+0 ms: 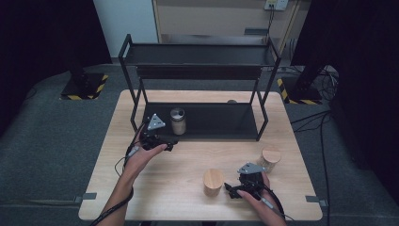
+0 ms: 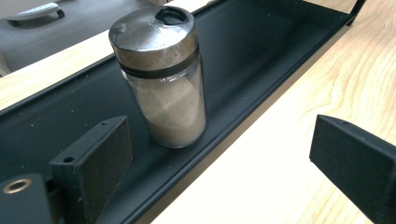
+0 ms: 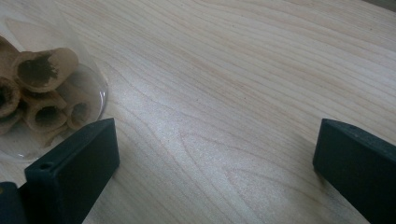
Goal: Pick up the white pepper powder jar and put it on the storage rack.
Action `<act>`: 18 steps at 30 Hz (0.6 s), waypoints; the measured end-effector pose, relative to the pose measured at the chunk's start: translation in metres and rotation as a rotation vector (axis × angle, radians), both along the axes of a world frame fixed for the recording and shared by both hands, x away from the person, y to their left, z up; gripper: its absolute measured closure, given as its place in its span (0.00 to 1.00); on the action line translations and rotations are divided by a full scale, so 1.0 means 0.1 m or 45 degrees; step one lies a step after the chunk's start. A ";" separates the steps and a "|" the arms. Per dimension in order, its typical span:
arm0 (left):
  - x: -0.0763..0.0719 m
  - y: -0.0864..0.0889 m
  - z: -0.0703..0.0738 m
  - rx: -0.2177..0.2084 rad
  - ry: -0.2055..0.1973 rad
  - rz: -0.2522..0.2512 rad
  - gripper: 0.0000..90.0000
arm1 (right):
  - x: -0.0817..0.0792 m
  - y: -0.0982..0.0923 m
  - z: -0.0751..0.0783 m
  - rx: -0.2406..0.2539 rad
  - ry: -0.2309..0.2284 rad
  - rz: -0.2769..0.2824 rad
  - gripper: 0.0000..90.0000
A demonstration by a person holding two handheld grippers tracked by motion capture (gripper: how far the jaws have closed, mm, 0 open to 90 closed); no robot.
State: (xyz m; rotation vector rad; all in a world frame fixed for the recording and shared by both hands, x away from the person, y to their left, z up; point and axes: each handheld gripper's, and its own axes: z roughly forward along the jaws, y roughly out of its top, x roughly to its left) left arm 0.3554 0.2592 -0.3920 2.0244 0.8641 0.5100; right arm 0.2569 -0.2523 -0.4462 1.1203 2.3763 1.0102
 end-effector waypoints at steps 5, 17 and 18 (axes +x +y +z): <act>-0.04 0.01 0.00 0.004 0.004 -0.012 0.05 | 0.00 0.00 0.00 -0.001 -0.001 0.000 0.01; -0.08 0.04 -0.05 0.011 0.017 -0.044 0.04 | 0.00 0.00 0.00 -0.002 0.000 -0.001 0.01; -0.08 0.05 -0.05 0.009 0.021 -0.048 0.04 | 0.00 0.00 0.00 -0.002 0.001 -0.001 0.01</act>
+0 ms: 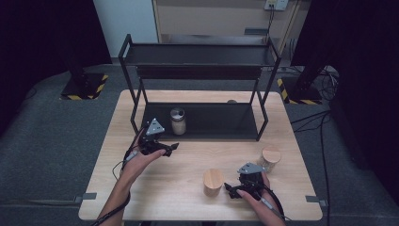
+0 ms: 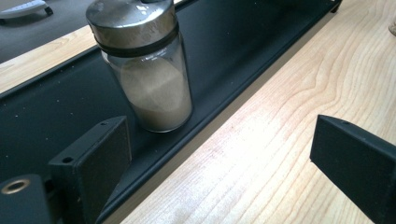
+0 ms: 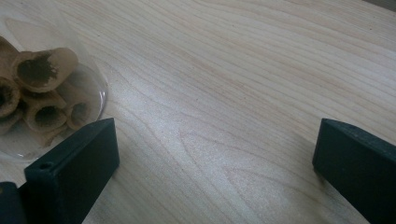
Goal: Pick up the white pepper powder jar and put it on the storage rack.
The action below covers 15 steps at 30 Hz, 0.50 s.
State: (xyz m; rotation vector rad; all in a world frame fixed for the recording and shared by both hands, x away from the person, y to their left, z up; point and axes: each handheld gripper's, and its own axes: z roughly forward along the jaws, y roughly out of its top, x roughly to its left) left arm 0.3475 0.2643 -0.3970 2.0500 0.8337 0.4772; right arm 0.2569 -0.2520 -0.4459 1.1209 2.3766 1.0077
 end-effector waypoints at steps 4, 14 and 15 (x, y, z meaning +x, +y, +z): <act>-0.01 0.01 -0.01 0.000 0.007 0.002 0.04 | 0.00 0.00 0.00 0.001 0.001 0.000 0.01; -0.07 0.00 -0.05 0.003 0.014 -0.012 0.04 | 0.00 0.00 0.00 0.002 0.001 -0.001 0.01; -0.08 0.00 -0.05 0.003 0.015 -0.015 0.04 | 0.00 0.00 0.00 0.002 0.000 0.000 0.00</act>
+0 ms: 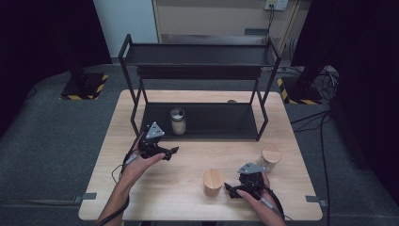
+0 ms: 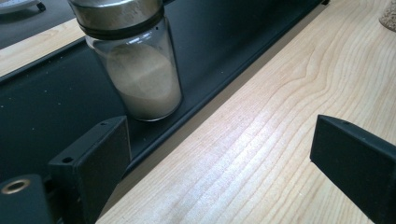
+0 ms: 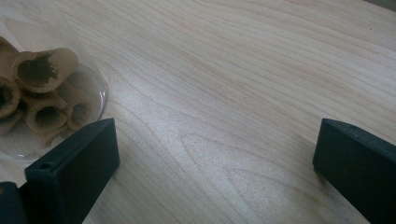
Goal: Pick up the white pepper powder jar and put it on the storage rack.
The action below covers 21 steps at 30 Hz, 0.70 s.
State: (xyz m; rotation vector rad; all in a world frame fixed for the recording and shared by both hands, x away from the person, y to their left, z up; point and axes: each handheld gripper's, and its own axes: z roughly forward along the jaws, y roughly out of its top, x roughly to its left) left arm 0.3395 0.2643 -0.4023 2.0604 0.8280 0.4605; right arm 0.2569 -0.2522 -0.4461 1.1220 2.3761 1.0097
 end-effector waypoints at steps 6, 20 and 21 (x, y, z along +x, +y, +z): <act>-0.04 -0.02 -0.02 -0.003 -0.001 -0.012 0.04 | 0.00 0.00 0.00 0.000 0.000 0.000 0.01; -0.18 -0.03 -0.04 -0.005 -0.006 -0.031 0.04 | 0.00 0.00 0.00 0.000 0.000 0.000 0.01; -0.19 -0.03 -0.05 -0.004 -0.005 -0.031 0.04 | 0.00 0.00 0.00 0.000 -0.001 0.000 0.01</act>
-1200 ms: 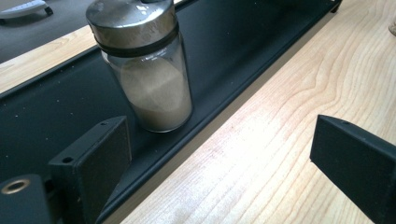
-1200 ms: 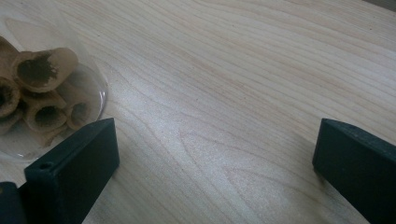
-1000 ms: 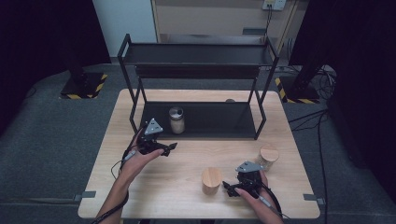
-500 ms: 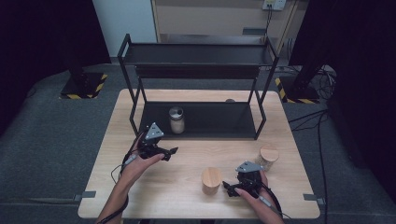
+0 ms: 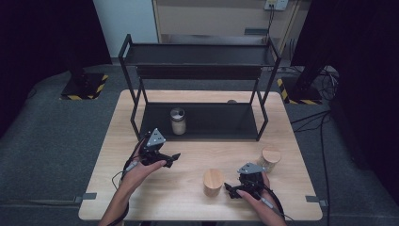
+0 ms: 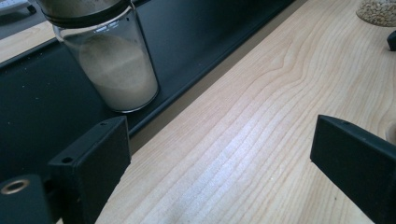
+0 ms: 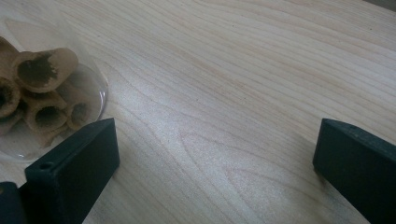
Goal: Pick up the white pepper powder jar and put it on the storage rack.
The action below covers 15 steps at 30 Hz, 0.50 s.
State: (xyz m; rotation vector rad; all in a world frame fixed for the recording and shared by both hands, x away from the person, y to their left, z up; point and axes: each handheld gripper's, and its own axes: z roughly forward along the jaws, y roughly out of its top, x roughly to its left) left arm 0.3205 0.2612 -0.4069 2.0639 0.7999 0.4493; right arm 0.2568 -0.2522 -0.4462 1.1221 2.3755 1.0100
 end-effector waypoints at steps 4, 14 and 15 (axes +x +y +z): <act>-0.04 0.01 -0.01 0.003 0.001 0.004 0.04 | 0.00 0.00 0.00 0.000 0.000 0.000 0.01; -0.13 0.01 -0.06 -0.003 0.020 0.017 0.04 | 0.00 0.00 0.00 0.000 -0.001 -0.001 0.00; -0.15 0.02 -0.06 -0.003 0.022 0.020 0.04 | 0.00 0.00 0.00 0.000 -0.001 -0.001 0.01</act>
